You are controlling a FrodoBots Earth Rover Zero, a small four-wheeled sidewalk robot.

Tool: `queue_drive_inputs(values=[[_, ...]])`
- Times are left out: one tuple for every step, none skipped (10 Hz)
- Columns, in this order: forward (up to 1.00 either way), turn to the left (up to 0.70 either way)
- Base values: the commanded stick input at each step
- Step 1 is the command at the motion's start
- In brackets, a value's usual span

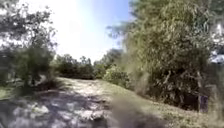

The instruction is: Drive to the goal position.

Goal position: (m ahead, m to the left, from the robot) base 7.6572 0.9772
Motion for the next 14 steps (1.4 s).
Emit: queue_drive_inputs(values=[[0.3,0.0],[0.3,0.0],[0.3,0.0],[0.3,0.02],[0.3,0.22],[0.3,0.43],[0.3,0.54],[0.3,0.25],[0.3,0.0],[0.3,0.0],[0.3,0.0],[0.3,0.0],[0.3,0.0],[0.3,0.0]])
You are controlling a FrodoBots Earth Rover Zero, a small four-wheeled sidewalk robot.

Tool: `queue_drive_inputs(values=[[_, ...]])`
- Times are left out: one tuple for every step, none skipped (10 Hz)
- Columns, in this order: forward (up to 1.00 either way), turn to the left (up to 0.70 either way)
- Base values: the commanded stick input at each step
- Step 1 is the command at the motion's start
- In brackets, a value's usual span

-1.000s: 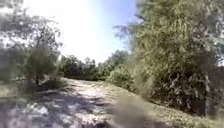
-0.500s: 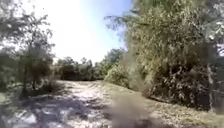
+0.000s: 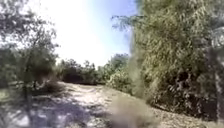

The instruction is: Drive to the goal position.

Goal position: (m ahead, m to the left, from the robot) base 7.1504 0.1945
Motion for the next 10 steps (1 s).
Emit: queue_drive_inputs(values=[[0.3,0.44],[0.3,0.7],[0.3,0.53],[0.3,0.36],[0.3,0.19],[0.3,0.02],[0.3,0.13],[0.3,0.27],[0.3,0.41],[0.3,0.55]])
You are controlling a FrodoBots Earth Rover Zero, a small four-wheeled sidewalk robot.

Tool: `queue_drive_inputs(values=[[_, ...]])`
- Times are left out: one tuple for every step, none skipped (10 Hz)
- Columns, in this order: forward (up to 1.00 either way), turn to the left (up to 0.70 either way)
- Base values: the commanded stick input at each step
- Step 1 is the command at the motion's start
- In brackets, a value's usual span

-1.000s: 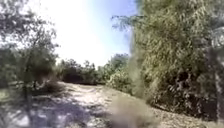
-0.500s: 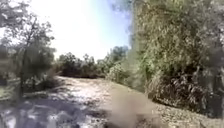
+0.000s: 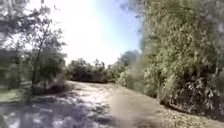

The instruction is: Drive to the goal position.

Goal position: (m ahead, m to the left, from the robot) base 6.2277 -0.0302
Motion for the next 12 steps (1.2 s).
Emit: queue_drive_inputs(values=[[0.3,0.69],[0.3,0.45],[0.3,0.0],[0.3,0.0],[0.3,0.0],[0.3,0.0],[0.3,0.0],[0.3,0.0],[0.3,0.0],[0.3,0.0],[0.3,0.0],[0.3,0.0]])
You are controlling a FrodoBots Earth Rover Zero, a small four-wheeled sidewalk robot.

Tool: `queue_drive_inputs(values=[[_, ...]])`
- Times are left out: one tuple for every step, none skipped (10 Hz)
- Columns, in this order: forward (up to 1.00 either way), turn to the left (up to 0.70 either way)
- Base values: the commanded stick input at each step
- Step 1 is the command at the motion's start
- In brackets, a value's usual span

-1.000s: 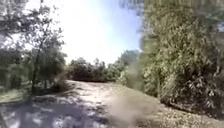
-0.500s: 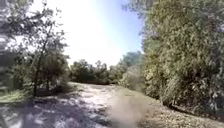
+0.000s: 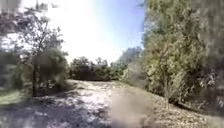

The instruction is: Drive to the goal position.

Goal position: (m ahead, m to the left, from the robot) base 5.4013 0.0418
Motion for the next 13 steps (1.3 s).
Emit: queue_drive_inputs(values=[[0.3,0.0],[0.3,0.0],[0.3,0.0],[0.3,0.0],[0.3,0.0],[0.3,0.0],[0.3,0.0],[0.3,0.0],[0.3,0.0],[0.3,0.0],[0.3,0.0],[0.3,0.0],[0.3,0.0]])
